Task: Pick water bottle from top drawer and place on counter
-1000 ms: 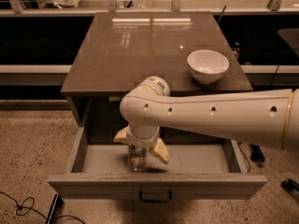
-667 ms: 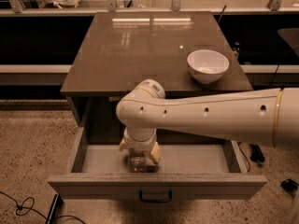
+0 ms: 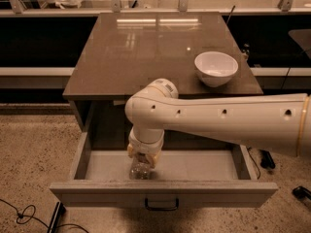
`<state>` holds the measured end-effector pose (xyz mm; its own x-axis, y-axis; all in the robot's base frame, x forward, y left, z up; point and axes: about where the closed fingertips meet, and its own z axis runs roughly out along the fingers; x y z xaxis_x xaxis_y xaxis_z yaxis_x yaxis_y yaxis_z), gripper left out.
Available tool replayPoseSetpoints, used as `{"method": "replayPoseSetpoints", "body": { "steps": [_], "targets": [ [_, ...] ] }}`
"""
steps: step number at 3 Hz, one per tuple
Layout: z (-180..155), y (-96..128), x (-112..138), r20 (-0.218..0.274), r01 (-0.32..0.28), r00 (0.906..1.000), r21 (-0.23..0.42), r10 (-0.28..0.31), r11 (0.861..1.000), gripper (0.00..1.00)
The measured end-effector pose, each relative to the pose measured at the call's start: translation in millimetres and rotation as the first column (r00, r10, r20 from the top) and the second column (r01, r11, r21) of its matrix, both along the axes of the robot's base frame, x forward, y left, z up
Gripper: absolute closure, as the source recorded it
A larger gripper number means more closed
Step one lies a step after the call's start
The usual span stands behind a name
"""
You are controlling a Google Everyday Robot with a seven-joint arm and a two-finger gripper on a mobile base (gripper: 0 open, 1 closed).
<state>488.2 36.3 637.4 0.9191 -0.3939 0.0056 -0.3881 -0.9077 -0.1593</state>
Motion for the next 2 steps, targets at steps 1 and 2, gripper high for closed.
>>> {"method": "replayPoseSetpoints", "body": {
  "steps": [1,2],
  "targets": [
    [50.2,-2.4,8.6,-0.003,0.127,0.9919,0.098,-0.127,0.987,0.96],
    [110.9,-9.7,16.3,0.063,0.217,0.9709,0.175,-0.231,0.96,1.0]
  ]
}}
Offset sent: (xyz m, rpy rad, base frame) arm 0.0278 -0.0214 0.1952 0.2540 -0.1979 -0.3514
